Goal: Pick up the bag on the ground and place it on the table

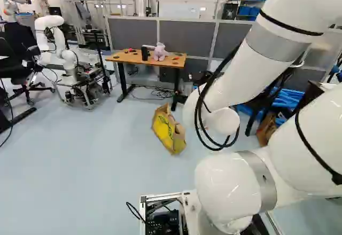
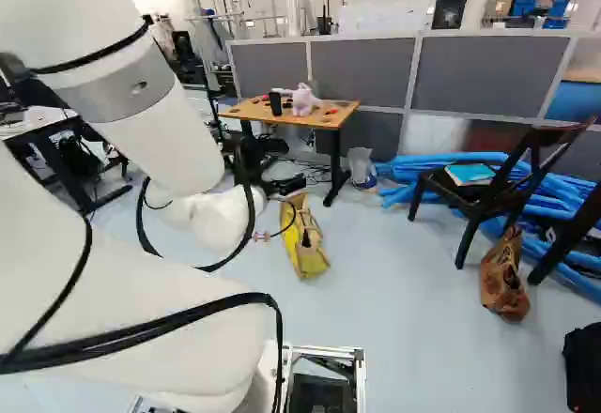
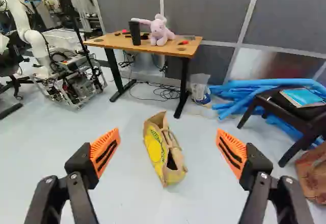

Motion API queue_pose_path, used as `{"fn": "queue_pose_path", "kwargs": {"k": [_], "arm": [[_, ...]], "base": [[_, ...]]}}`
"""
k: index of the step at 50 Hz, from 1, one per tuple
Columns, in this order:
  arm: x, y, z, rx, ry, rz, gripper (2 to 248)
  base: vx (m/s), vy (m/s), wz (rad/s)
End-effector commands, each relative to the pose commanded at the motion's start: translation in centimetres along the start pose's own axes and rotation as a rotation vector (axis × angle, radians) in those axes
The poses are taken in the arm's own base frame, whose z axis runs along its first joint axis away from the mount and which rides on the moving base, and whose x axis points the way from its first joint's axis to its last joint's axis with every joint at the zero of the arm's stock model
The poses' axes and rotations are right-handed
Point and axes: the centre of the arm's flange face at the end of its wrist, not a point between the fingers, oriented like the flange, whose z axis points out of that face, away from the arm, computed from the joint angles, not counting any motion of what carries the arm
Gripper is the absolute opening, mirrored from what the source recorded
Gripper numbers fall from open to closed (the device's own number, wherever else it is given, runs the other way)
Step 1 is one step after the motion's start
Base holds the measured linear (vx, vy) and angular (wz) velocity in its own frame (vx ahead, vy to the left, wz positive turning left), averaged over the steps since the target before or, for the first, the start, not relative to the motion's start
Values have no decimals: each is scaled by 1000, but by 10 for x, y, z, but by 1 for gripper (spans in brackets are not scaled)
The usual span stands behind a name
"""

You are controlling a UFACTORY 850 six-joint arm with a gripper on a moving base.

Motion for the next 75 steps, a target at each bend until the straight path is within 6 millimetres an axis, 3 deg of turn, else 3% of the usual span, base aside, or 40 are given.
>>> {"fn": "queue_pose_path", "kwargs": {"k": [26,75], "arm": [[0,0,0,0,0,0,247],[0,0,0,0,0,0,247]], "base": [[22,-4,-28],[140,1,-16]]}}
